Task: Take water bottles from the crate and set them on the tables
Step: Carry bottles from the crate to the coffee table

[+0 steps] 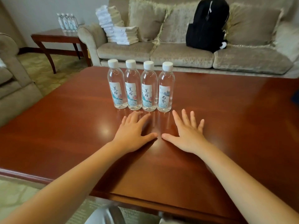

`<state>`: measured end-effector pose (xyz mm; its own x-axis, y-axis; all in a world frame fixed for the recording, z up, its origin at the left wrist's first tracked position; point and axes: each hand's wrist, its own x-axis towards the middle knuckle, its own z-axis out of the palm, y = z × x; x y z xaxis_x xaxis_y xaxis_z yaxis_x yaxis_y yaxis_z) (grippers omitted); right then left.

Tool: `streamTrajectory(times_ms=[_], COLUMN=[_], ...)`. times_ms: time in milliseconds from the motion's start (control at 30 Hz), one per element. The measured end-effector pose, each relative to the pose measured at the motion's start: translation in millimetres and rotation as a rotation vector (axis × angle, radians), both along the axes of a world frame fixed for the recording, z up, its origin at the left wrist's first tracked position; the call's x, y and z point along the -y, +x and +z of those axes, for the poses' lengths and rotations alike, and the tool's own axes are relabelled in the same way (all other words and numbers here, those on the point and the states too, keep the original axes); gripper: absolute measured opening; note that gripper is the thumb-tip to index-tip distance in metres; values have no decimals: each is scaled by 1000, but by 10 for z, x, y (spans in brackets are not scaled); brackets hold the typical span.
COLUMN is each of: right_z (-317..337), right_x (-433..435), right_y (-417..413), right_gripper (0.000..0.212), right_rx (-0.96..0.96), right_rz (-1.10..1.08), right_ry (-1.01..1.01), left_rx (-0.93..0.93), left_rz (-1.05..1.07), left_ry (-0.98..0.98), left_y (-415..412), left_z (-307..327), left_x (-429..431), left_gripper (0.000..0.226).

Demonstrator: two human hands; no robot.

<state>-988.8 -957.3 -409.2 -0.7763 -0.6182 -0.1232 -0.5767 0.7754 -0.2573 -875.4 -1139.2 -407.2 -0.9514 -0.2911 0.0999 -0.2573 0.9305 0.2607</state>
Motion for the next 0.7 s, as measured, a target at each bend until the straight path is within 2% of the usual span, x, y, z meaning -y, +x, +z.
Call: streamTrajectory(times_ms=[167,367,533,700], right_z=[18,308,952,2036], right_x=[3,-38,-205,-523], right_y=[-71,37,304,633], right_gripper=[100,106,105,100], right_rx=[58,119,197,203], right_rz=[17,2,-42,-109], right_ry=[54,145,200,209], left_rx=[31,236,421,515], left_rz=[3,62,62,-6], left_ry=[-79,-57,-14,-16], left_y=[16,124,189,337], left_z=[-64,203,939,1981], left_x=[134,-26,-196,-407], left_gripper=[93,90,92,91])
